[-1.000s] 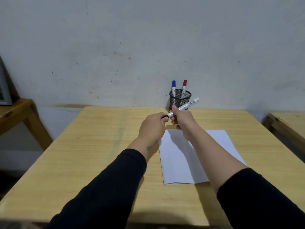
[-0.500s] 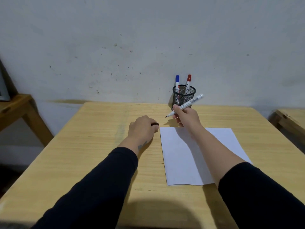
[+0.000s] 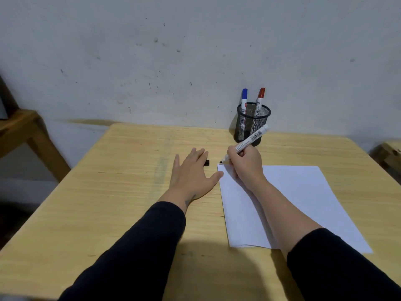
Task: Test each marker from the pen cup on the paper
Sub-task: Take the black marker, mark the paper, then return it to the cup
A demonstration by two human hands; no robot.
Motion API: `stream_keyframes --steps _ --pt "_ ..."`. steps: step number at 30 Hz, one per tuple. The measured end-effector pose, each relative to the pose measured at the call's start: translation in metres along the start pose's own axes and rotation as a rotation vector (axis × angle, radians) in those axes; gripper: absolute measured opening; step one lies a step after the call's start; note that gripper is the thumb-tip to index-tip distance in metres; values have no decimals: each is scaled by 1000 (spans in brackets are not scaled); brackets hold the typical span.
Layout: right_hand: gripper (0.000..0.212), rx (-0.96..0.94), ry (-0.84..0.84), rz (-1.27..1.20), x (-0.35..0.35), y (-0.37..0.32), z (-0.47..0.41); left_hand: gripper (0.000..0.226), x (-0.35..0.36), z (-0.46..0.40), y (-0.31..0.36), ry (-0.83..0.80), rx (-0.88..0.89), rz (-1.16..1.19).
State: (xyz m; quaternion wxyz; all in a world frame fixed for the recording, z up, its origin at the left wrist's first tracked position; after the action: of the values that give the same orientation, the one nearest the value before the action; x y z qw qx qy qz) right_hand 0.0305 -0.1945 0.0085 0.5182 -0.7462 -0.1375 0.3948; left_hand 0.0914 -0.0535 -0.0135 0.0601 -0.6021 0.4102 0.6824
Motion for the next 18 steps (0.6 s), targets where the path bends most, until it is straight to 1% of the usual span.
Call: stream_keyframes --steps 4,8,15,18 --pt "19 -50 -1 64 0 -5 2 78 0 0 1 3 -5 3" --pt "24 -78 -5 90 1 -6 1 77 -1 1 1 9 -3 2" --pt "20 -107 -30 162 5 -6 0 78 0 1 1 12 2 -2" --pt "20 -84 -27 140 3 -6 0 78 -2 2 2 12 5 4"
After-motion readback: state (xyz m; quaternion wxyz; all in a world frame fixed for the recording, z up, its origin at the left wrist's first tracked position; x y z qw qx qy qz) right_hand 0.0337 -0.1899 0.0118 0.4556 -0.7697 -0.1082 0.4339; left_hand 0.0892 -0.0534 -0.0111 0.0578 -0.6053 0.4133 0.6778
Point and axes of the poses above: each hand's wrist, its own z-axis away from the middle knuckle, its own x-axis out of the palm, y = z × x, the point moved 7 cm from there along -z, towards the middle knuckle, and after that the axes turned 11 degrees about z, right-handed, at the moved point
